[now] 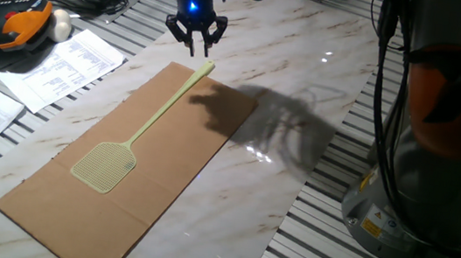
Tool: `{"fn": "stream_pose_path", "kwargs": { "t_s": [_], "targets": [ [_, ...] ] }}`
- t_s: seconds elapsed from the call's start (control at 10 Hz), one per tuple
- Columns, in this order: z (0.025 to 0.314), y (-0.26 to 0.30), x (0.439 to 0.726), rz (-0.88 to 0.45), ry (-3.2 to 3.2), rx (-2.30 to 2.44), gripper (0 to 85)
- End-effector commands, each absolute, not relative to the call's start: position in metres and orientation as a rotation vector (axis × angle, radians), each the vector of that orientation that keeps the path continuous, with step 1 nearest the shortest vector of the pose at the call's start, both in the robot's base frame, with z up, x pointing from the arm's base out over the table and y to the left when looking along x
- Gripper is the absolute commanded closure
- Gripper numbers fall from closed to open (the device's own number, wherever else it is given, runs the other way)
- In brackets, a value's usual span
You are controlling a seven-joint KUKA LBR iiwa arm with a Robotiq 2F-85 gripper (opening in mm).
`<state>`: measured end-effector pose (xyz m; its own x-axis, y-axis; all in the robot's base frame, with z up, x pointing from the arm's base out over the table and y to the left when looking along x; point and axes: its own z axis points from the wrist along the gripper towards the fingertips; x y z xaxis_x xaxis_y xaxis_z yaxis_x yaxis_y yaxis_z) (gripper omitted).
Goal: Swat with a flyswatter
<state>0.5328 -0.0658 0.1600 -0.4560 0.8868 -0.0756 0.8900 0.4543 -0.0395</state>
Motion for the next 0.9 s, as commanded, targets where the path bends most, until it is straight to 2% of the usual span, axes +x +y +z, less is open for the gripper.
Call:
{"fn": "stream_pose_path", "kwargs": {
  "t_s": [0.0, 0.6, 0.8],
  "targets": [
    [0.1604, -0.0675, 0.5324, -0.124, 2.644, 1.632, 51.0],
    [0.168, -0.07, 0.5306, -0.178, 2.665, 1.643, 51.0],
    [0.168, -0.07, 0.5306, -0.122, 2.738, 1.609, 51.0]
  ]
}}
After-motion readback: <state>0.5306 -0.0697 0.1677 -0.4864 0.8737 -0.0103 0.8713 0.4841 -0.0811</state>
